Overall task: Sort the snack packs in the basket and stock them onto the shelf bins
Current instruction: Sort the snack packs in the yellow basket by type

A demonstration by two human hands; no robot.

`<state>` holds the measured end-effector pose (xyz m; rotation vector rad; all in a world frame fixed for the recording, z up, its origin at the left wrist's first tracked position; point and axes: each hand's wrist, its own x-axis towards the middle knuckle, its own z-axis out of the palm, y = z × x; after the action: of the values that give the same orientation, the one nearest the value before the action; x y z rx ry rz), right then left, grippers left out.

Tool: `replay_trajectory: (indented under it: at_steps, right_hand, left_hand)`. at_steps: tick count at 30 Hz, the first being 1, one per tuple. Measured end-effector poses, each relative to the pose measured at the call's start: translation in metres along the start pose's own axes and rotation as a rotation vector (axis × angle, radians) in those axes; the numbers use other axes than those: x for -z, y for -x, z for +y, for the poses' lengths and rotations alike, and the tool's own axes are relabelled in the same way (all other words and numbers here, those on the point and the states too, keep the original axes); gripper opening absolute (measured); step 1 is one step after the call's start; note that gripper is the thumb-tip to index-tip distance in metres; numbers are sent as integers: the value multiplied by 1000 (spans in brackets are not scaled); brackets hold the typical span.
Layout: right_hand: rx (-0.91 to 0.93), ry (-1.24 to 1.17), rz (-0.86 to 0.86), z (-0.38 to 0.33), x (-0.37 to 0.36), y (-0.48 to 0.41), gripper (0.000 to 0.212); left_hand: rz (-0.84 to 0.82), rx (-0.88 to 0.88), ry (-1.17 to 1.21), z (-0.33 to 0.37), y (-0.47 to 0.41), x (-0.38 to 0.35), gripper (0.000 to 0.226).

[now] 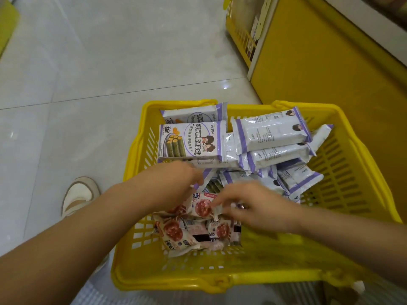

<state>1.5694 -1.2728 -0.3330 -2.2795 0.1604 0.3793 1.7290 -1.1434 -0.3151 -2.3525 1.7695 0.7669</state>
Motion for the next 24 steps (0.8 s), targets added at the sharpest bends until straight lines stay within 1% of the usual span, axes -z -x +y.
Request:
replay_trajectory:
  at_steps: [2, 4, 6, 7, 9, 12, 13, 15, 16, 18, 20, 24]
  right_hand:
    - [-39, -15, 205, 2, 34, 5, 23]
    - [-37, 2, 419, 5, 67, 7, 20]
    - [-20, 181, 542, 13, 95, 11, 20]
    - [-30, 327, 544, 20, 106, 12, 29]
    - [-102, 604, 437, 37, 119, 15, 56]
    - [-215, 818, 249, 62, 115, 19, 88]
    - [-237, 874, 213, 70, 111, 18, 97]
    - [-259, 1009, 205, 81, 106, 16, 107]
    - [-254, 1072, 228, 82, 105, 15, 107]
    - [-177, 1150, 314, 83, 102, 15, 98]
    - [-80, 1182, 412, 84, 97, 15, 84]
    - [-14, 1194, 496, 81, 93, 14, 66]
  left_hand:
    - [108, -36, 103, 3, -2, 12, 23]
    - [260, -68, 181, 6, -7, 23, 21]
    - [383, -82, 180, 7, -15, 29, 24]
    - [428, -87, 151, 9, -19, 30, 27]
    - [476, -112, 61, 13, -28, 26, 31]
    - [480, -177, -91, 26, -42, 13, 39]
    - [470, -190, -138, 29, -46, 7, 41]
    - [436, -184, -225, 33, -54, -2, 45]
    - [419, -168, -249, 35, -58, -6, 46]
    - [405, -135, -269, 36, -63, -11, 46]
    - [424, -124, -281, 38, -66, -14, 46]
    - [443, -98, -300, 41, -65, -12, 49]
